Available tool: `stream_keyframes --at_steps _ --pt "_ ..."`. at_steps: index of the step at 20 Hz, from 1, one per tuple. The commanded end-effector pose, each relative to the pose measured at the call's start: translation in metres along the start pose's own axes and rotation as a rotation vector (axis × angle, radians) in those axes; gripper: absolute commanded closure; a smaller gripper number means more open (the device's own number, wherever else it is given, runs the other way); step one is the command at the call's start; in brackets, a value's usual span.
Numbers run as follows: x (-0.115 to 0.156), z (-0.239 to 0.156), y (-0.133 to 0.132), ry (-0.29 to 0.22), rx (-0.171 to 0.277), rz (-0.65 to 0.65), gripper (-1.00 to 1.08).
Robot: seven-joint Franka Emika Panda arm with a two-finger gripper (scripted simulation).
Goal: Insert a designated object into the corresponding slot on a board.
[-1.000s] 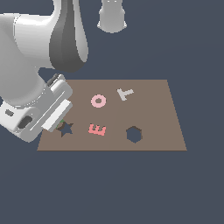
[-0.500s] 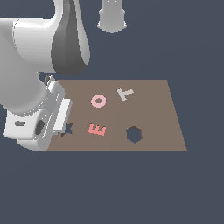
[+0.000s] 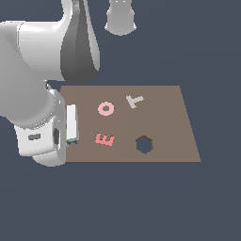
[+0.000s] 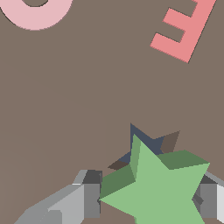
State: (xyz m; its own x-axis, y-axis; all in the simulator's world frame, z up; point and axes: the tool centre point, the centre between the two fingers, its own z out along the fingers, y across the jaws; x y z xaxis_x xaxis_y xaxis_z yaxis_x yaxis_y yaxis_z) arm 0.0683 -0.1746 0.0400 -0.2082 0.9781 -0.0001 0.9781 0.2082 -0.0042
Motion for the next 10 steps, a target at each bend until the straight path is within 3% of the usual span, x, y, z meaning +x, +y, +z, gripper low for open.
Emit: stream_keyframes --at_steps 1,10 --pt "0.002 -0.0003 0.0018 0.0 0.0 -0.052 1.08" --pt "0.0061 -0.0004 0.0044 0.0 0.0 -0.143 1.08"
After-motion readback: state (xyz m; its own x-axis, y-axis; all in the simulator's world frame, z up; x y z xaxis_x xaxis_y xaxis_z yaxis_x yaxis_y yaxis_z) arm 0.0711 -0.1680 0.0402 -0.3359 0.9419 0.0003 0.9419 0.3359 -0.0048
